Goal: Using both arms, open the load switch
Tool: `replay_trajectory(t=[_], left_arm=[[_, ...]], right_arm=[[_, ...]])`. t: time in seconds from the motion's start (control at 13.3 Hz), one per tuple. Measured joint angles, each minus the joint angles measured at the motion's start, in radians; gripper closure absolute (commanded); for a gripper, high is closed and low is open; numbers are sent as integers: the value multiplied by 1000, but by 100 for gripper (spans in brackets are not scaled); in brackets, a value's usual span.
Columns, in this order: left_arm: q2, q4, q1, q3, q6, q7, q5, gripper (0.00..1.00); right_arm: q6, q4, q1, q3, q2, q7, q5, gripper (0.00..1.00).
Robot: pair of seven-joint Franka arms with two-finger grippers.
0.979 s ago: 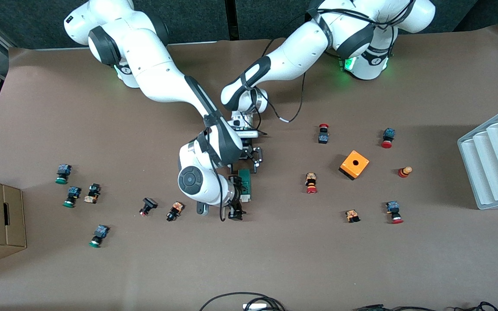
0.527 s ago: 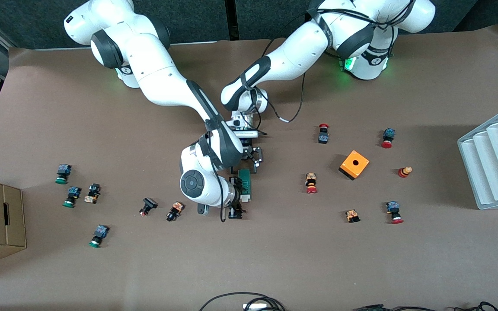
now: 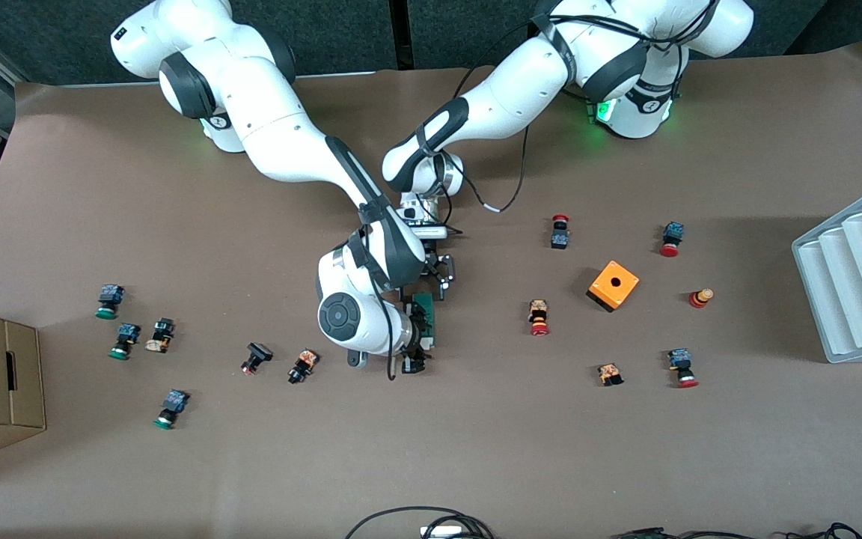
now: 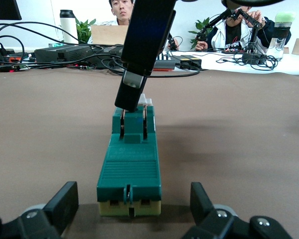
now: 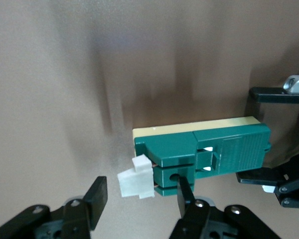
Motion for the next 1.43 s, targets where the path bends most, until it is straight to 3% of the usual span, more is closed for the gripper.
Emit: replay_trajectory(t=[0.23, 0.53, 0.83, 1.43], left_arm=[[0, 0, 0, 0, 0, 0, 0, 2], [0, 0, 0, 0, 0, 0, 0, 2], [0, 0, 0, 0, 0, 0, 0, 2], [0, 0, 0, 0, 0, 0, 0, 2]], right_arm=[[-3, 1, 0, -1, 0, 3, 12, 48], [-11, 1, 0, -1, 0, 5, 14, 51], [-21, 4, 0, -2, -1, 6, 15, 62], [-43, 11, -1, -7, -2, 7, 15, 63]])
